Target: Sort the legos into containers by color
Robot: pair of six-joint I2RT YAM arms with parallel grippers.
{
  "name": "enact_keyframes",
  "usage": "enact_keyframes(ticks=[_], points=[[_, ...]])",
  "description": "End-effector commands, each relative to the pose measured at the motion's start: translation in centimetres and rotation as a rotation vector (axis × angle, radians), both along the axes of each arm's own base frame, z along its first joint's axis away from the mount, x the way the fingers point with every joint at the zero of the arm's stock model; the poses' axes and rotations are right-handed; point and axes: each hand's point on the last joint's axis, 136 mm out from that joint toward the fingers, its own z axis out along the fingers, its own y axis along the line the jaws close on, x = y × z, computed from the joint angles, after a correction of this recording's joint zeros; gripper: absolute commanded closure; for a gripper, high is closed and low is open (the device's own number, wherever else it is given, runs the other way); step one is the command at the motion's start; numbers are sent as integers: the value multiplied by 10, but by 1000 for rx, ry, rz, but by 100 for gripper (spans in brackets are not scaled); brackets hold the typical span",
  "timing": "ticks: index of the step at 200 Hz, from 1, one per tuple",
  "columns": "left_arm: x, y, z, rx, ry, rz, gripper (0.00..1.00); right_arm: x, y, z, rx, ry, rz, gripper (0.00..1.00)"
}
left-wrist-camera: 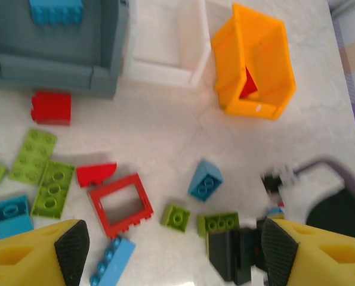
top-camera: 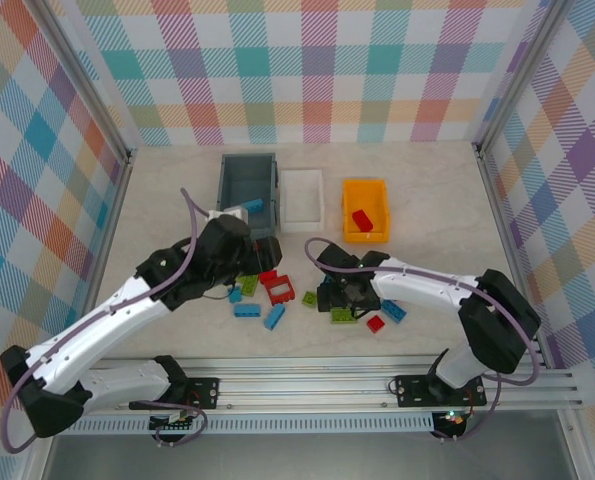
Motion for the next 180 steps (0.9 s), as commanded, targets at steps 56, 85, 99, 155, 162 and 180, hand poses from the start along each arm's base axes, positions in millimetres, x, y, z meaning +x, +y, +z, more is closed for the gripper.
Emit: enact_keyframes(ticks=[56,85,99,155,162,180], points=[[-26,12,2,-81,-10,-1,22,10,15,-16,-6,39,22,12],[-26,11,5,-82,-17,-15,22,13,14,-22,-27,35,17,22],[-27,11,6,-84,-20,-17,22,16,14,-21,-34,22,13,27],[-29,21,11,-92,-43,6,22,26,15,23,-64,-115,59,39],[-30,24,13,-95,-52,17,22,29,18,35,-65,-144,77,39],[-30,32,19,-106,-83,41,22,44,33,62,-49,-214,139,39]])
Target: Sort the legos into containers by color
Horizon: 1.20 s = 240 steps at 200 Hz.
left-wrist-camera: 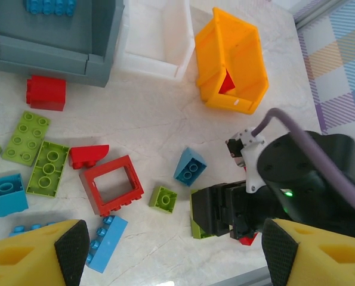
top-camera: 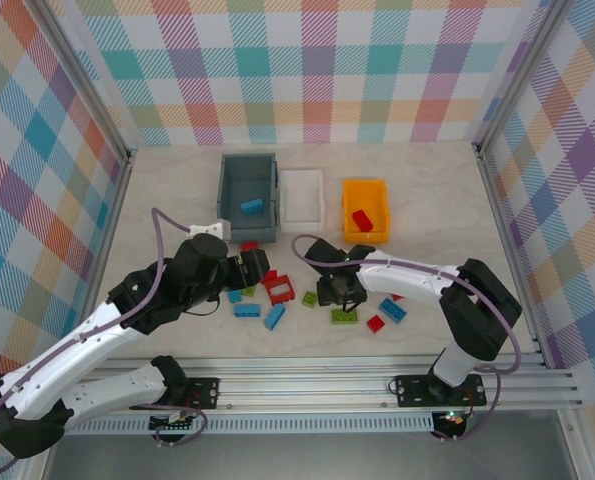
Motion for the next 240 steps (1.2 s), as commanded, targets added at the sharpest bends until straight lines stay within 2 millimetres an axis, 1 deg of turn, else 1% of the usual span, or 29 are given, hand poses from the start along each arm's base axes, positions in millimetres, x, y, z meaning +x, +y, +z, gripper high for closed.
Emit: enact_keyframes(ticks=[1,19,35,58,73,102,118,130,142,162,176,185,198,212,240], points=[[-3,11,7,-6,-38,31,22,22,14,50,6,-139,85,39],[-3,16,13,-14,-62,48,22,48,31,70,-11,-214,178,39],[-2,18,16,-18,-76,54,22,77,46,86,-6,-273,251,39],[0,17,18,-24,-87,60,22,121,63,100,6,-345,372,39],[1,15,19,-26,-87,58,22,146,73,102,6,-366,452,39],[3,12,18,-22,-83,53,22,183,86,93,-42,-368,571,39],[4,11,19,-21,-84,50,22,204,84,84,-73,-354,568,39],[4,10,19,-20,-84,49,22,216,82,76,-84,-335,554,39],[4,11,19,-19,-84,51,22,223,81,70,-89,-317,546,38],[3,13,17,-12,-82,53,22,228,81,56,-116,-293,541,33],[3,13,16,-9,-80,53,22,230,81,53,-121,-288,527,28],[3,14,17,-10,-81,54,23,230,82,54,-111,-290,521,25],[2,14,16,-3,-77,54,23,229,84,62,-91,-301,514,21],[2,16,12,10,-66,61,23,227,88,76,-70,-324,515,18],[2,22,4,44,-34,93,23,221,93,118,-45,-398,512,18]])
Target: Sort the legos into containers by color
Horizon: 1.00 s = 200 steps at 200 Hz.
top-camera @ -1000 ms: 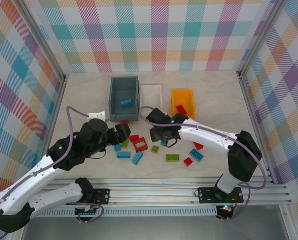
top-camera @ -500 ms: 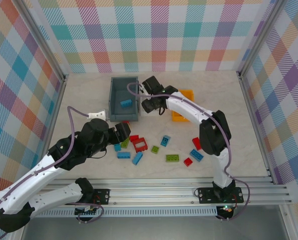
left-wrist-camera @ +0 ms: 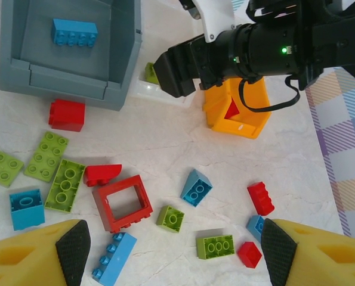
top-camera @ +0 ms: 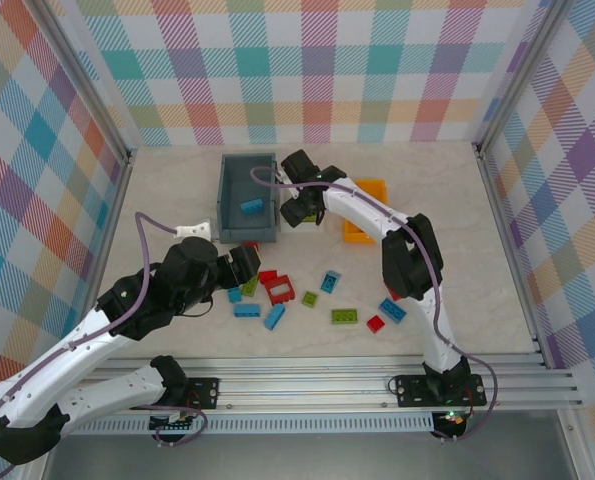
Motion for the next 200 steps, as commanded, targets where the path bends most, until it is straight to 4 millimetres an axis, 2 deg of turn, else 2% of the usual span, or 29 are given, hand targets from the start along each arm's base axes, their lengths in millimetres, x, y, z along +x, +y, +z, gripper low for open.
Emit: enact_keyframes(ticks=[1,24,38,50,74,97,108,119,139,160,200], points=[[-2,6,-5,35,22,28,23,-6,10,70,87,-96,13,18],[-5,22,-27,124,110,102,25,-26,10,111,172,-138,-16,21],[-9,28,-48,176,184,132,25,-52,9,132,251,-147,-28,22],[-14,33,-69,201,255,166,25,-82,9,138,326,-132,-39,23],[-20,36,-106,177,351,207,26,-163,21,120,449,-40,10,23],[-13,38,-134,139,416,211,30,-239,33,92,543,95,72,23],[-8,39,-148,162,444,191,30,-268,36,80,580,156,88,22],[-4,40,-163,207,465,166,30,-288,36,72,596,194,89,22],[-3,40,-191,264,518,110,31,-307,32,59,597,232,71,22],[-2,40,-212,281,555,75,31,-309,29,56,614,241,51,22],[7,47,-224,329,565,48,35,-307,34,62,645,246,35,22]])
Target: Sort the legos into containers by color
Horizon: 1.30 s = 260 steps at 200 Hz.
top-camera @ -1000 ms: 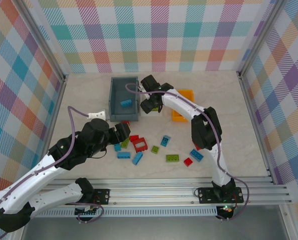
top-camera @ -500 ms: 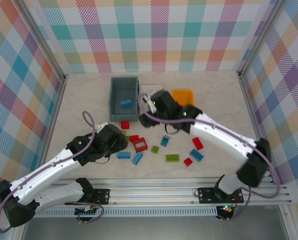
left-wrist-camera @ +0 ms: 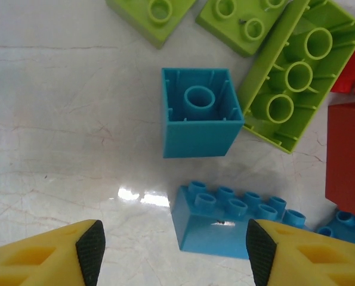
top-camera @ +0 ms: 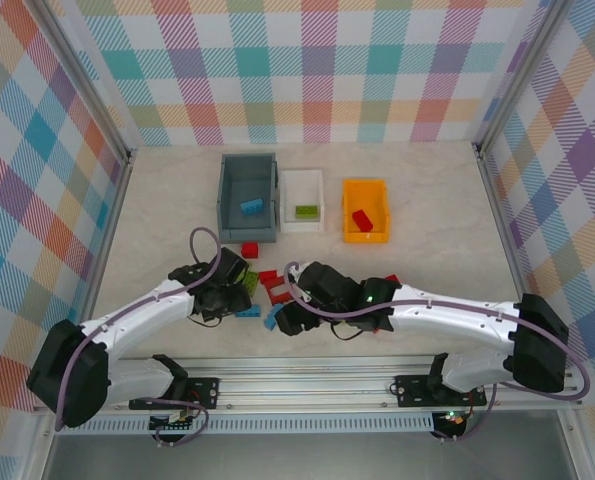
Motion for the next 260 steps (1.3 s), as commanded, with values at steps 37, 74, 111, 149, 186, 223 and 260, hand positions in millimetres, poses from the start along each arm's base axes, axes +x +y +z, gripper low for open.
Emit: enact_keyframes(ticks=[37,74,111,149,186,223,260], points=[[21,-2,-10,25,-4,-94,37,2,14,18,92,23,-31,22],[32,2,-20,33,-3,-82,40,2,11,21,95,16,-36,23],[41,-1,-25,39,-8,-105,43,1,12,16,85,27,-32,22],[47,1,-28,61,-11,-109,43,0,15,13,77,34,-24,23],[53,1,-24,68,-31,-114,34,0,15,10,70,37,-22,23],[53,3,-29,89,-4,-120,39,0,15,10,71,39,-19,23],[56,2,-28,85,-13,-110,49,-1,14,8,68,44,-19,23]])
